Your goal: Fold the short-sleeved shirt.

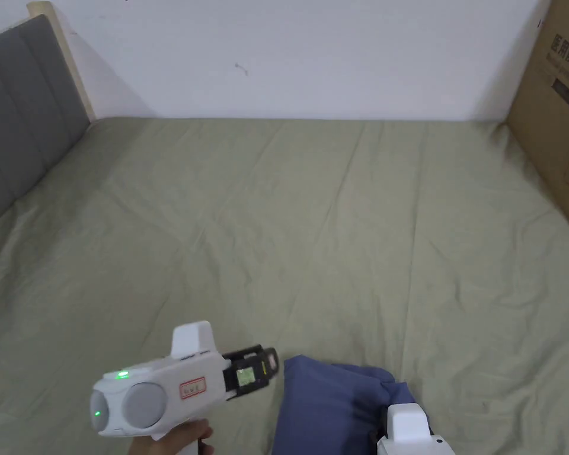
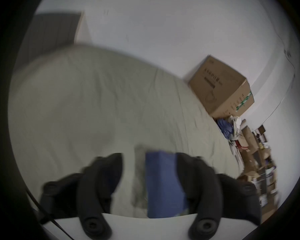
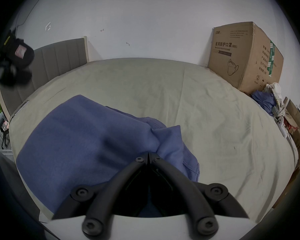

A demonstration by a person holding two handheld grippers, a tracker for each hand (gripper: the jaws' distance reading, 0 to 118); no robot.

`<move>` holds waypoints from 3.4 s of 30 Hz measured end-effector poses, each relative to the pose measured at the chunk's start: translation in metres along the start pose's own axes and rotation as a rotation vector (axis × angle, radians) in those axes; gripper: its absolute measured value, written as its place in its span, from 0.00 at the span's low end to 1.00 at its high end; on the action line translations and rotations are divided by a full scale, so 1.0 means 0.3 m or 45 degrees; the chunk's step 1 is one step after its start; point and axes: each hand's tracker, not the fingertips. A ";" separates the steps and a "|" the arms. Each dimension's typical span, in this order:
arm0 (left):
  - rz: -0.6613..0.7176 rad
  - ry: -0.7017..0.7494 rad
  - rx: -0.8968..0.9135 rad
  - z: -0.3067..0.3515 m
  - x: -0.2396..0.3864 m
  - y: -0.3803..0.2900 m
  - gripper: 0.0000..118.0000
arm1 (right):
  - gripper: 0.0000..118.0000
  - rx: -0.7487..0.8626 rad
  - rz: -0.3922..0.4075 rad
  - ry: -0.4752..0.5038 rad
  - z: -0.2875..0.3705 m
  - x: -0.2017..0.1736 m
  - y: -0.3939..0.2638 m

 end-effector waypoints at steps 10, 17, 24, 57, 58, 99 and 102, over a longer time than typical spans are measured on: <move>-0.058 -0.092 -0.330 -0.265 -0.032 -0.052 0.83 | 0.00 -0.011 -0.049 0.030 0.002 0.019 0.002; -0.070 -0.188 -0.412 -0.329 -0.042 -0.065 0.42 | 0.00 -0.014 -0.060 0.041 0.003 0.025 0.004; -0.089 -0.162 -0.388 -0.308 -0.027 -0.067 0.24 | 0.00 -0.050 -0.076 0.102 0.032 0.056 0.065; -0.036 0.607 -0.154 0.366 -0.981 0.547 0.18 | 0.00 0.334 0.057 0.040 0.225 0.045 0.515; -0.036 0.620 -0.165 0.352 -0.989 0.544 0.18 | 0.00 0.327 0.062 0.038 0.221 0.044 0.514; -0.449 0.704 0.754 0.789 -0.048 0.535 0.77 | 0.00 0.690 -0.028 -0.041 0.675 0.219 0.797; -0.495 0.676 0.892 0.796 0.073 0.483 0.76 | 0.00 0.741 -0.034 -0.064 0.718 0.250 0.824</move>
